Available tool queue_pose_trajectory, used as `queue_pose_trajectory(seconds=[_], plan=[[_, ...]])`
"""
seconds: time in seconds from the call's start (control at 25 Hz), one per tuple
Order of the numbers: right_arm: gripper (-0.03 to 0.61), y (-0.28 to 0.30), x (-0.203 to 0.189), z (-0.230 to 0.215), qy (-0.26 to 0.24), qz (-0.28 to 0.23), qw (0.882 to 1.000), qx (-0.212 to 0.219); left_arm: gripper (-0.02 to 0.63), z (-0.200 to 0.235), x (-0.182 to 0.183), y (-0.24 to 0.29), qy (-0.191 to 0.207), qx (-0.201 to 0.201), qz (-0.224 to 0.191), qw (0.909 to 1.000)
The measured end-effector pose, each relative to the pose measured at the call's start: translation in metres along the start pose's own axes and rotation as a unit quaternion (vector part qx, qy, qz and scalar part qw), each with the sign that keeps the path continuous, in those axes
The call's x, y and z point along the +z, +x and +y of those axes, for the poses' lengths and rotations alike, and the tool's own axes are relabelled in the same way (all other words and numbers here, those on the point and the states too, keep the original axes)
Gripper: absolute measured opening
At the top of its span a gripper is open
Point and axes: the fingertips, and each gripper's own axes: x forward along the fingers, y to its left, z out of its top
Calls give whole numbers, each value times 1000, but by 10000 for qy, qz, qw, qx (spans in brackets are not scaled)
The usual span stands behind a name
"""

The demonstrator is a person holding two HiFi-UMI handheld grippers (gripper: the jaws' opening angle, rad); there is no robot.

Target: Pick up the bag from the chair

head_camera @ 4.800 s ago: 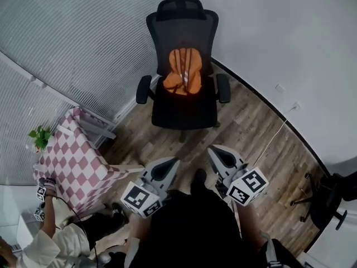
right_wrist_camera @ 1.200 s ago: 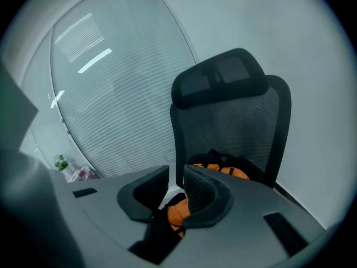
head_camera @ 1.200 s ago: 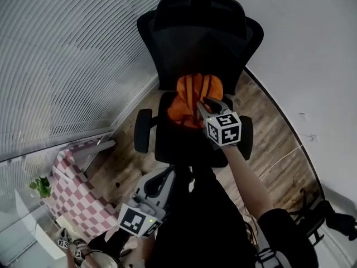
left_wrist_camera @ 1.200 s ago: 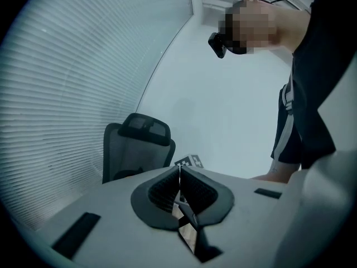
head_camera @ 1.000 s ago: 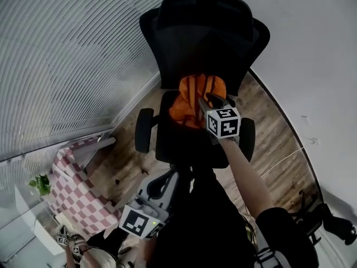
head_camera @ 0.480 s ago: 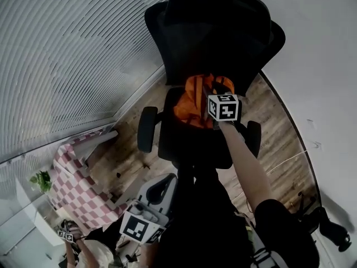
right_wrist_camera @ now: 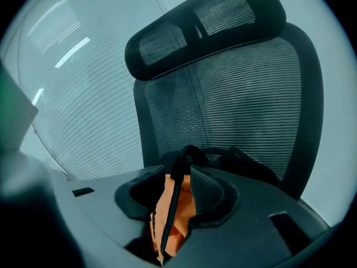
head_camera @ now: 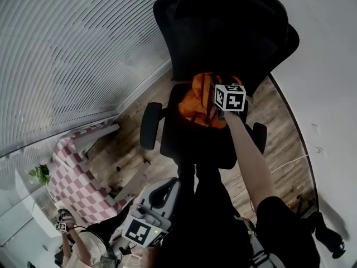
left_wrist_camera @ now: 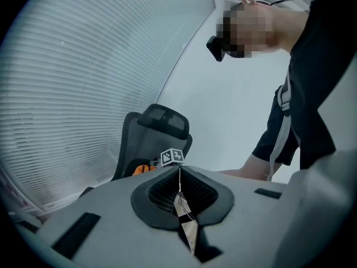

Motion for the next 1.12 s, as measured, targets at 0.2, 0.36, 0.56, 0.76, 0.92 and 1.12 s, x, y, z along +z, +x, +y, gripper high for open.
queue_pose_trajectory(seconds=[0.2, 0.36, 0.56, 0.76, 0.92, 1.12], plan=[[143, 15, 8, -1, -90, -32, 9998, -164, 34, 5, -4, -5, -64, 55, 17, 10000], [129, 22, 11, -1, -49, -128, 9995, -300, 34, 12, -10, -9, -93, 154, 26, 9998], [91, 12, 17, -1, 64, -385, 9983, -431, 34, 13, -11, -17, -83, 204, -45, 9997], [43, 2, 18, 0, 113, -535, 9978, -383, 34, 13, -13, -19, -89, 232, -70, 9997], [40, -9, 20, 5, 56, -624, 9978, -227, 34, 7, -15, -21, -42, 201, -102, 9997], [38, -27, 18, 14, 52, -745, 9972, -38, 34, -1, -19, -24, -51, 144, -101, 9998]])
